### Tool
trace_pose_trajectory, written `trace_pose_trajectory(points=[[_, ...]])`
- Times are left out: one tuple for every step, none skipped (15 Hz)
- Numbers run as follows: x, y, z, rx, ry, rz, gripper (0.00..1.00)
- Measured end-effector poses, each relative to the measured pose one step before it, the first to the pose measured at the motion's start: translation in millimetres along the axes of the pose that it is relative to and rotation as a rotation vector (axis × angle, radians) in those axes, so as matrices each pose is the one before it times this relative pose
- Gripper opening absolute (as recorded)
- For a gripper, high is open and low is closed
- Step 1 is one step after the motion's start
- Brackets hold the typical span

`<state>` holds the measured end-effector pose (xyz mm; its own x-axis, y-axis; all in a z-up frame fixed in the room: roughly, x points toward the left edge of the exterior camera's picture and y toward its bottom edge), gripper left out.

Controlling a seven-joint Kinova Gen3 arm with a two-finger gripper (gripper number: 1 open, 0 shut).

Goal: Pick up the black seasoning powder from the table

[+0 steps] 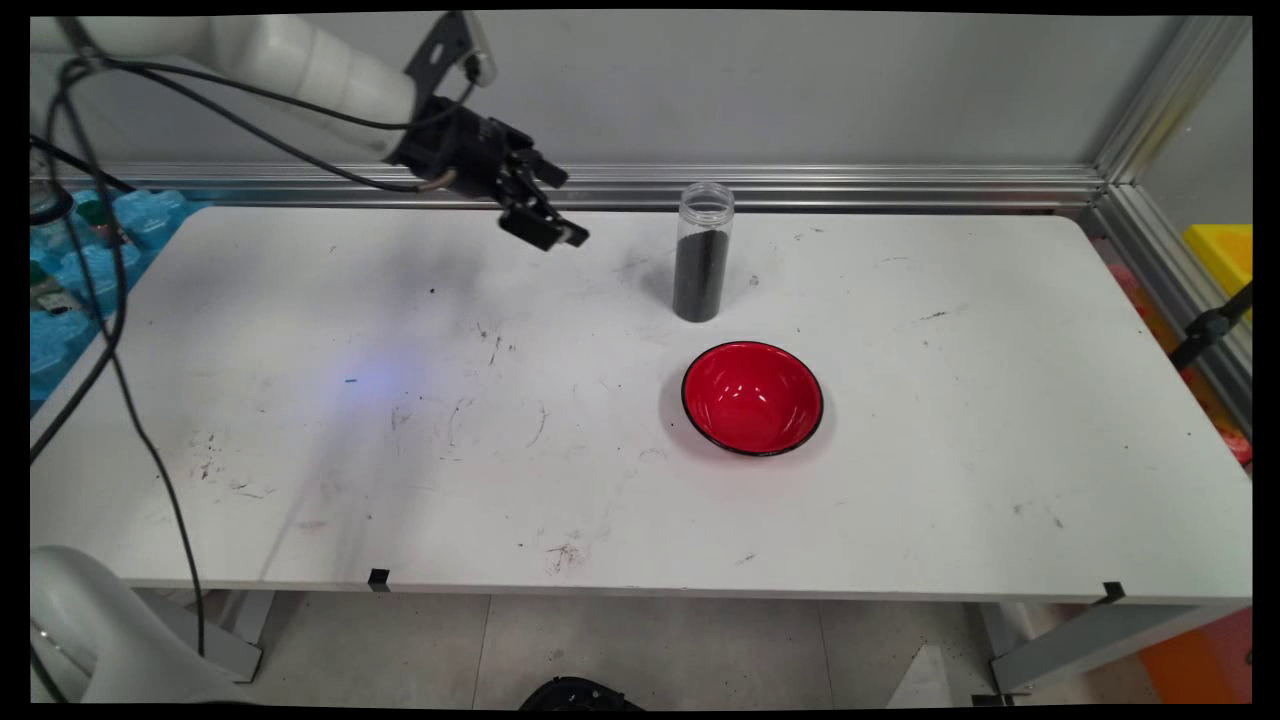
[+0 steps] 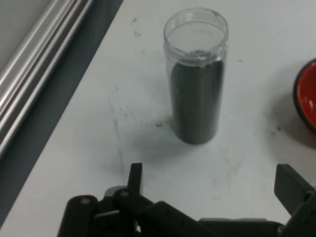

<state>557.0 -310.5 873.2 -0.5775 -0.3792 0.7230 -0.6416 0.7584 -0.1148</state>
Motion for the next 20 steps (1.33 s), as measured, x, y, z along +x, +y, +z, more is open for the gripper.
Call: trace_pose_trajectory(points=[[1.78,-1.55,8.18,-0.00104,0.00144,0.00498,1.00],[2.39,-2.09,9.92,-0.00300,0.00107,0.00714,1.00],[1.68,-1.77,6.94,-0.00378,0.00043,0.00547,1.00],[1.39,-1.60,5.78,-0.00379,0.00011,0.00482,1.00],[1.67,-2.21,7.49,-0.00613,0.00035,0.00558,1.00],[1.42,-2.06,6.75,-0.00708,-0.00044,0.00530,1.00],[1.57,-2.40,7.48,-0.01025,-0.00063,0.00764,1.00],[1.10,-2.49,6.80,-0.01140,-0.00106,0.00719,1.00],[0.78,-2.31,5.41,-0.00990,-0.00030,0.00567,1.00],[0.43,-1.66,3.56,-0.00721,-0.00025,0.00315,1.00],[0.56,-3.39,6.62,-0.01459,-0.00067,0.00588,1.00],[0.24,-2.61,4.72,-0.01112,-0.00051,0.00364,1.00],[0.03,-1.84,3.24,-0.00746,-0.00044,0.00225,1.00],[0.17,-3.25,5.34,-0.01161,0.00007,0.00374,1.00],[0.11,-2.94,4.72,-0.00878,0.00053,0.00221,1.00],[0.02,-3.47,5.49,-0.00883,0.00139,0.00046,1.00],[-0.02,-2.86,4.45,-0.00655,0.00163,-0.00028,1.00],[0.20,-3.24,5.60,-0.00786,0.00204,0.00062,1.00],[0.11,-3.22,5.37,-0.00602,0.00295,-0.00022,1.00],[0.13,-3.05,5.31,-0.00497,0.00310,-0.00071,1.00]])
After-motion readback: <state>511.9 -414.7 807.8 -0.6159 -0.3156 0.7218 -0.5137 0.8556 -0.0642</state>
